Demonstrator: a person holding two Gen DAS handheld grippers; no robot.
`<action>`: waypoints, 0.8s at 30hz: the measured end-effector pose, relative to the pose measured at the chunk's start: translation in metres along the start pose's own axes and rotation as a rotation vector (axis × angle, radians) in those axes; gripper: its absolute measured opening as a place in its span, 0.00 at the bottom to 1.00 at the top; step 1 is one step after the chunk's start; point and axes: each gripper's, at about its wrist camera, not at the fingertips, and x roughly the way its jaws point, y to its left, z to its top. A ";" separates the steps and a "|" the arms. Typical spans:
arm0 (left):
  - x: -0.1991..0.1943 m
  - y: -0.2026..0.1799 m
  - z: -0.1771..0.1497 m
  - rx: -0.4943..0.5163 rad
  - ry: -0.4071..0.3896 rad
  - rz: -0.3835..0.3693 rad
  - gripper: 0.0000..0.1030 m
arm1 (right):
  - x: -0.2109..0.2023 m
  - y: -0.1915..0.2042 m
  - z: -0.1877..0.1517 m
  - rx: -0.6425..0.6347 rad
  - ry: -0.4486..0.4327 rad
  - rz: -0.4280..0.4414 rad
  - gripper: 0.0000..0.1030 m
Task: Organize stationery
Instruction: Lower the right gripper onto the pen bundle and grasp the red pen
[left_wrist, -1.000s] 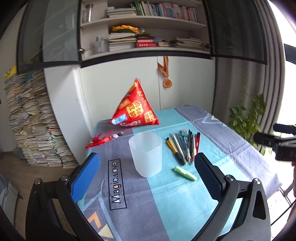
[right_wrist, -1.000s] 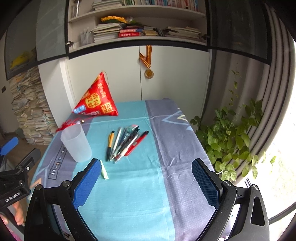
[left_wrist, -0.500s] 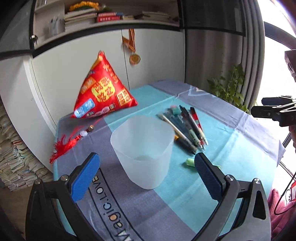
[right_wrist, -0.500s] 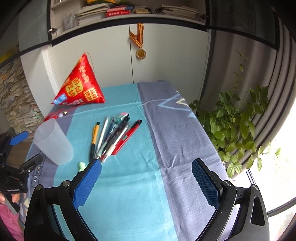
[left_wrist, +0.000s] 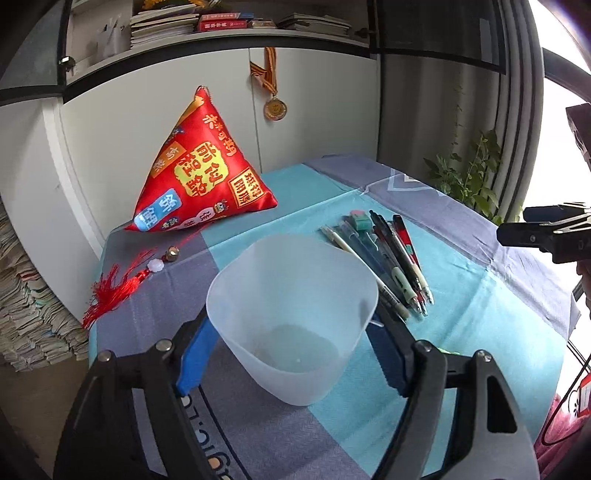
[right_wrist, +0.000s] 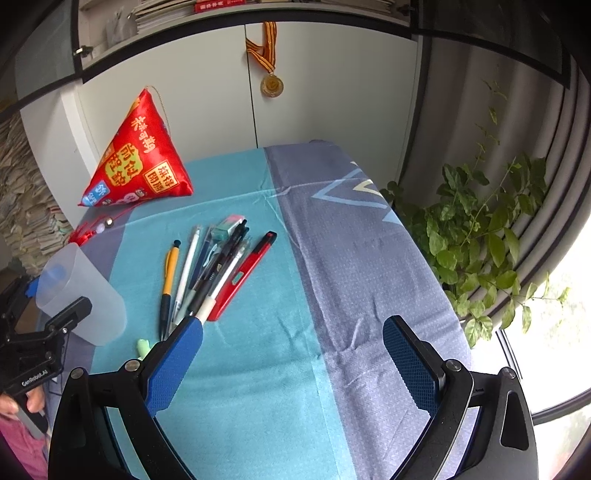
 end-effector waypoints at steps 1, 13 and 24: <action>-0.002 -0.001 0.000 -0.018 0.008 0.018 0.73 | 0.000 -0.001 0.000 0.003 0.001 0.001 0.95; -0.027 -0.024 -0.013 -0.239 0.030 0.308 0.74 | 0.015 -0.016 0.019 0.033 0.047 0.039 0.95; -0.023 -0.020 -0.019 -0.225 -0.068 0.151 0.75 | 0.086 -0.034 0.061 0.225 0.254 0.114 0.60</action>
